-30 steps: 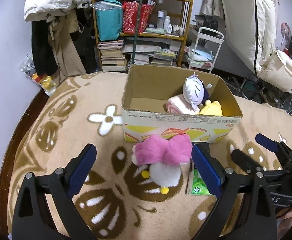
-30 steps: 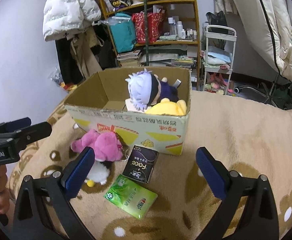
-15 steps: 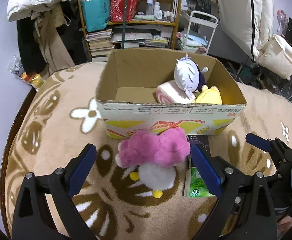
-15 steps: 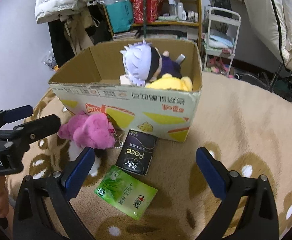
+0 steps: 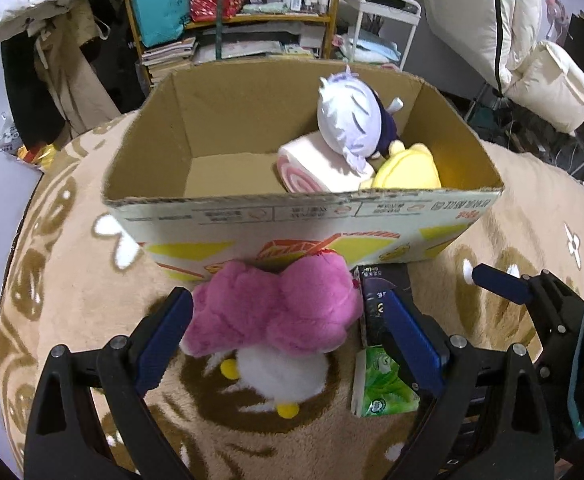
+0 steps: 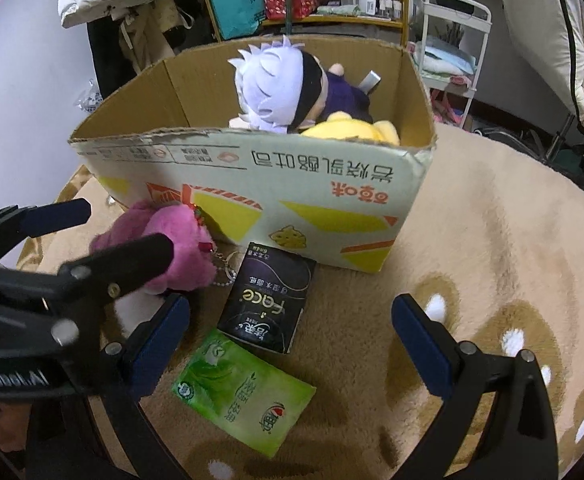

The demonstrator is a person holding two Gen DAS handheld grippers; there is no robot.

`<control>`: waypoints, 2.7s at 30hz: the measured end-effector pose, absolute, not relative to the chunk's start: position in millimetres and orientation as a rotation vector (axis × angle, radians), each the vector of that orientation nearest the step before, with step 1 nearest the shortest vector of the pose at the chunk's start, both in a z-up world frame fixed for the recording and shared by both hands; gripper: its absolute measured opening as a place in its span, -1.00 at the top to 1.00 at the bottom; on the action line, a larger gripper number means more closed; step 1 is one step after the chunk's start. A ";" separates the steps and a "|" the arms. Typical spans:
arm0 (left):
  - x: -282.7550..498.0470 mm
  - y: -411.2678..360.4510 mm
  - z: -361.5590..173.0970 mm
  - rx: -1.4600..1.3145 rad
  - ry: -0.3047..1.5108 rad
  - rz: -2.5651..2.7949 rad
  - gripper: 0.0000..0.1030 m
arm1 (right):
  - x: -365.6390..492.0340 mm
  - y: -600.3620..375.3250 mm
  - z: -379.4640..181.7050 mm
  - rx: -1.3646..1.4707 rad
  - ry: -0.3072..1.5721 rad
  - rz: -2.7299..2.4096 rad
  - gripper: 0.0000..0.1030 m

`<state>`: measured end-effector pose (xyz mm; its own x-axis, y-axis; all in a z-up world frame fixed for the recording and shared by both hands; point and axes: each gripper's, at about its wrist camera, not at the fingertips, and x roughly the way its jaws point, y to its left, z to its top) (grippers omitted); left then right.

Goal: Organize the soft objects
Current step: 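Lower both tools toward the pink plush and black Face pack on the rug, then grasp the pink plush with the left tool while the right tool grasps the black Face pack, then lift the pink plush and black pack and carry both over the box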

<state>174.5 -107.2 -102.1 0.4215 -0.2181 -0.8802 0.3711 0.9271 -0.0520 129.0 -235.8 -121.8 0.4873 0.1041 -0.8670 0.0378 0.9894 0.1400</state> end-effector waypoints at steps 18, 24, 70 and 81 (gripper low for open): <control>196.1 -113.9 -137.8 0.163 1.166 -0.332 -0.84 | 152.6 -228.8 -159.6 0.151 1.146 0.076 -0.95; 199.1 -114.3 -142.0 0.149 1.171 -0.333 -0.84 | 157.2 -218.4 -165.5 0.134 1.150 0.064 -0.78; 123.5 -70.1 -48.6 0.124 0.844 -0.179 -0.75 | 90.8 -259.6 -51.3 0.196 0.800 0.001 -0.07; 106.2 -63.3 -11.2 0.120 0.608 -0.177 -0.75 | 76.8 -263.5 -16.5 0.179 0.634 -0.010 -0.07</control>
<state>106.2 -63.3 -11.2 0.8061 -0.1299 -0.5773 0.2003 0.9779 0.0596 76.8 -263.5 -16.5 0.8058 0.0456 -0.5904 0.0642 0.9844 0.1637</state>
